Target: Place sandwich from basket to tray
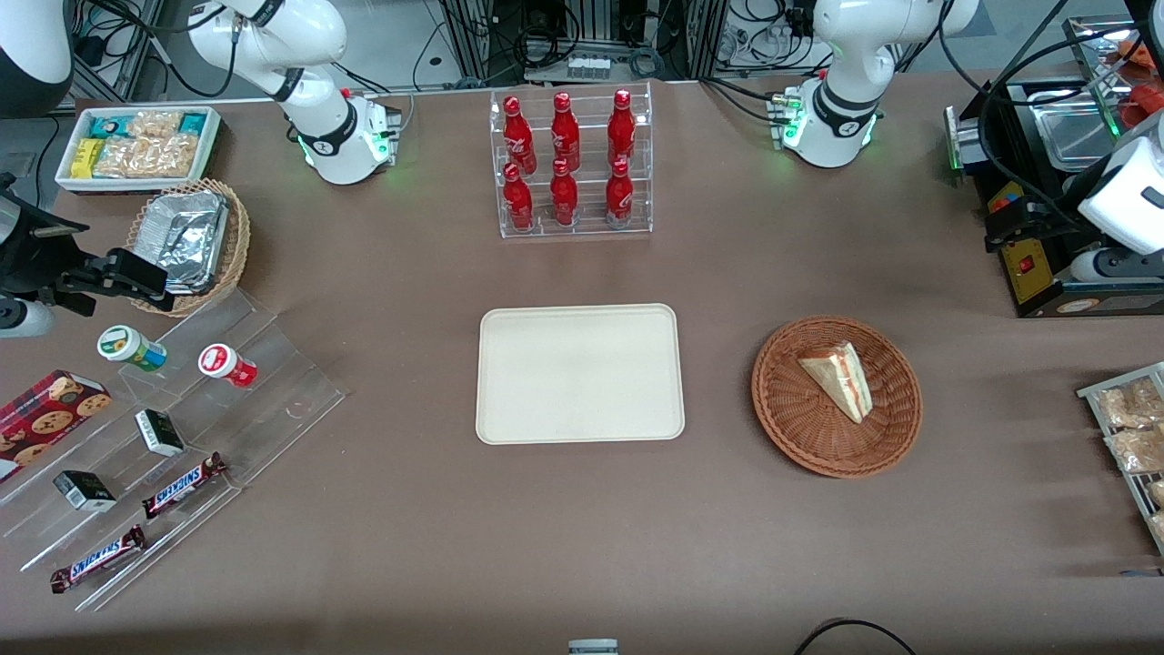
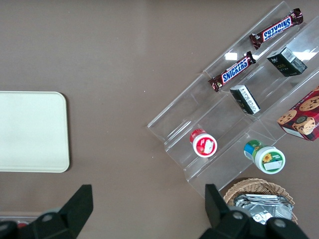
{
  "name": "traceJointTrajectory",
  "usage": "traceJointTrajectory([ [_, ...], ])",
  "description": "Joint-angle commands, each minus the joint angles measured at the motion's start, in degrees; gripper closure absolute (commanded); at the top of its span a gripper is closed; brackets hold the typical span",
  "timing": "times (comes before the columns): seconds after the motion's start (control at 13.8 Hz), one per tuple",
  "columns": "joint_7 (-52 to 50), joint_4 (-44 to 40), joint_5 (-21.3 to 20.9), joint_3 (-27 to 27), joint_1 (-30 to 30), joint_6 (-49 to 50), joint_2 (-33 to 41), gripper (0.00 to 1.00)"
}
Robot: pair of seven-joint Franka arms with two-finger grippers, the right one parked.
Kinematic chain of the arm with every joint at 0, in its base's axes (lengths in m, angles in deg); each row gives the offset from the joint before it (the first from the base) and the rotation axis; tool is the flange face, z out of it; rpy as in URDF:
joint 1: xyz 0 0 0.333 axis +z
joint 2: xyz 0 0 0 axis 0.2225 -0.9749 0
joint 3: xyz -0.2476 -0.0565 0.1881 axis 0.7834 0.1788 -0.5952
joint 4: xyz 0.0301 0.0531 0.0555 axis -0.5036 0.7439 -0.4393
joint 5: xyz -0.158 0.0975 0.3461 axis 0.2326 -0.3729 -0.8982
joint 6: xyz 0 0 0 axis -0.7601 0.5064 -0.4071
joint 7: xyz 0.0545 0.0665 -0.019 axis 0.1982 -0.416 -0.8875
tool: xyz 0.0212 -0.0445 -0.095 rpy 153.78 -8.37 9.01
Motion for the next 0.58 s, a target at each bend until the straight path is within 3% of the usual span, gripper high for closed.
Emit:
traceJointTrajectory([
  [0.0,-0.5,-1.7,0.3,0.9,1.1,1.9,-0.8,0.00],
  [0.22,-1.8,-0.9,-0.5,0.7,0.9,1.0,-4.1,0.00],
  [0.51,-19.0,9.3,-0.6,0.6,0.4,-12.1,-6.2,0.00],
])
